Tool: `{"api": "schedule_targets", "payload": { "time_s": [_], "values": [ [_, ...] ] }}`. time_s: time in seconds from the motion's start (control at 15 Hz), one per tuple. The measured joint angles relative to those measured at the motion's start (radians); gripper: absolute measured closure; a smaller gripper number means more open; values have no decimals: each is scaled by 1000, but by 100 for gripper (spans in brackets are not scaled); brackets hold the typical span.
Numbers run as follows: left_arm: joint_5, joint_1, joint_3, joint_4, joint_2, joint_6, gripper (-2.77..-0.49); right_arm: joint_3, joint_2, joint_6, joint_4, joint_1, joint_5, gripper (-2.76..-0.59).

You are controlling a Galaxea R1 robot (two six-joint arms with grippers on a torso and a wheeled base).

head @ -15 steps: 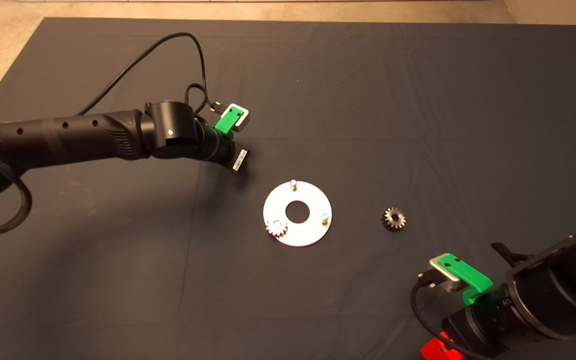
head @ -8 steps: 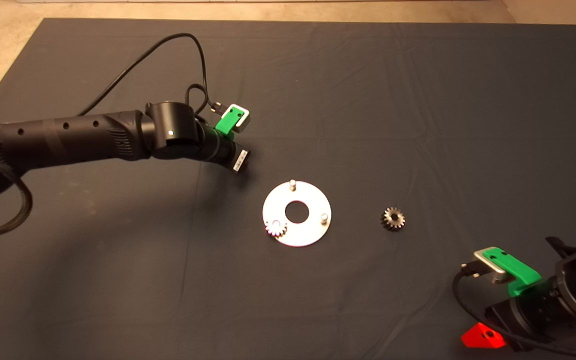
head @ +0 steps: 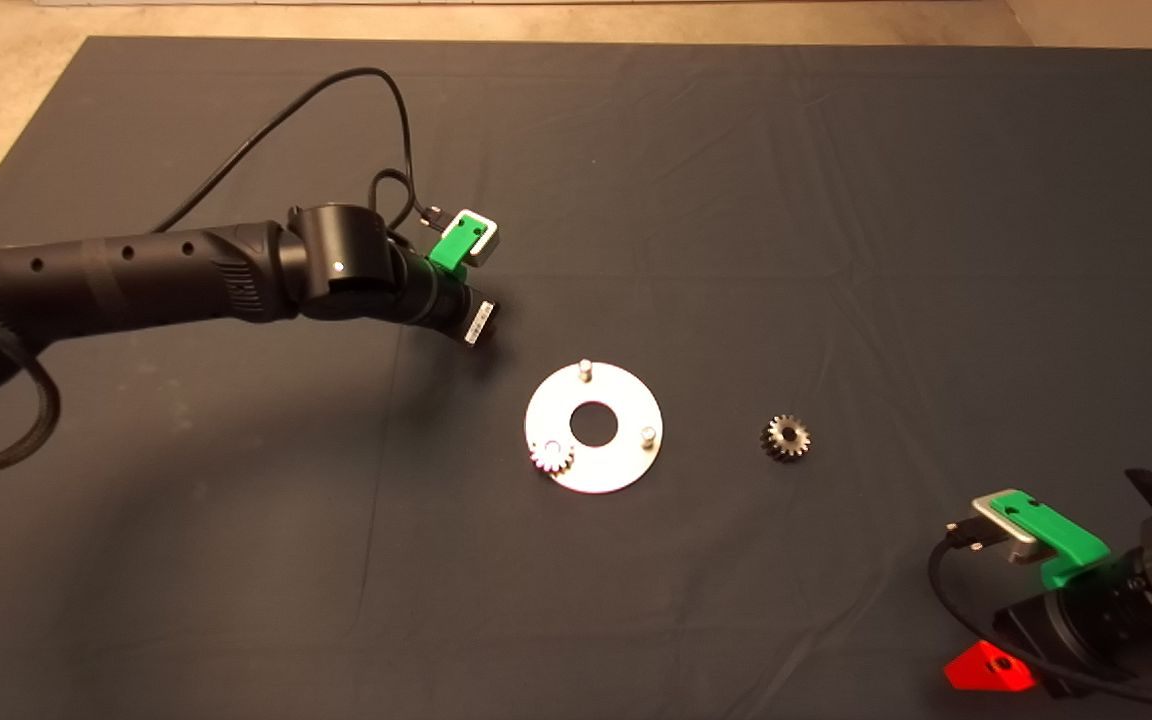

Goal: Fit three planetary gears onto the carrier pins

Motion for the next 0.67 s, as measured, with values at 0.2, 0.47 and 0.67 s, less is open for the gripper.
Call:
{"api": "schedule_targets", "payload": {
  "time_s": [0.2,0.47,0.67],
  "values": [
    [99,0,121,-3,-23,1,-66,-1,-3,-3,-17,0,0,-275],
    [145,0,279,-20,7,1,-65,-1,-5,-11,-25,0,0,-275],
    [204,-5,284,-26,27,-6,-65,-2,-9,-16,-29,0,0,-275]
  ]
}}
